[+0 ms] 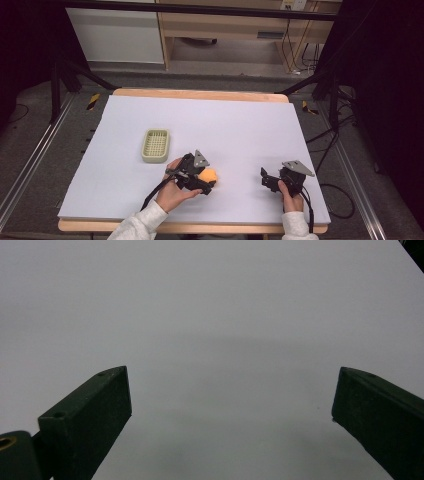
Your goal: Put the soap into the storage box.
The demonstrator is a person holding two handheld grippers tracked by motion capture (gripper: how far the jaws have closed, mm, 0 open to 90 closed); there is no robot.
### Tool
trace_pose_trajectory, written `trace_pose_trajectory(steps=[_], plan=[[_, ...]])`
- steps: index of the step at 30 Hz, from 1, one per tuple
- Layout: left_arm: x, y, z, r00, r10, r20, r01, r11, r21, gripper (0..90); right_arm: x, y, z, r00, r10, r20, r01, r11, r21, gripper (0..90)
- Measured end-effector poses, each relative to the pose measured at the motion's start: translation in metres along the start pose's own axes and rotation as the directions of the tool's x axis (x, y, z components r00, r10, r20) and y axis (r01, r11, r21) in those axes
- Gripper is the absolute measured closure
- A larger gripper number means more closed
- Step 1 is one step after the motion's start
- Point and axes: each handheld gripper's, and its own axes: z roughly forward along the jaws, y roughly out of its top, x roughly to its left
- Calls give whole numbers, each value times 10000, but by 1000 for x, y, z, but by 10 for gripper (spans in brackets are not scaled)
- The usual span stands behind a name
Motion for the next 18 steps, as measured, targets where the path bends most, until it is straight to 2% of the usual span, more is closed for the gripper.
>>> trace_pose_trajectory(steps=[18], plan=[[-2,0,15,10000,22,24,-23,9988,486,138,0,0,0,10000,3,-8,-3,10000,13,30]])
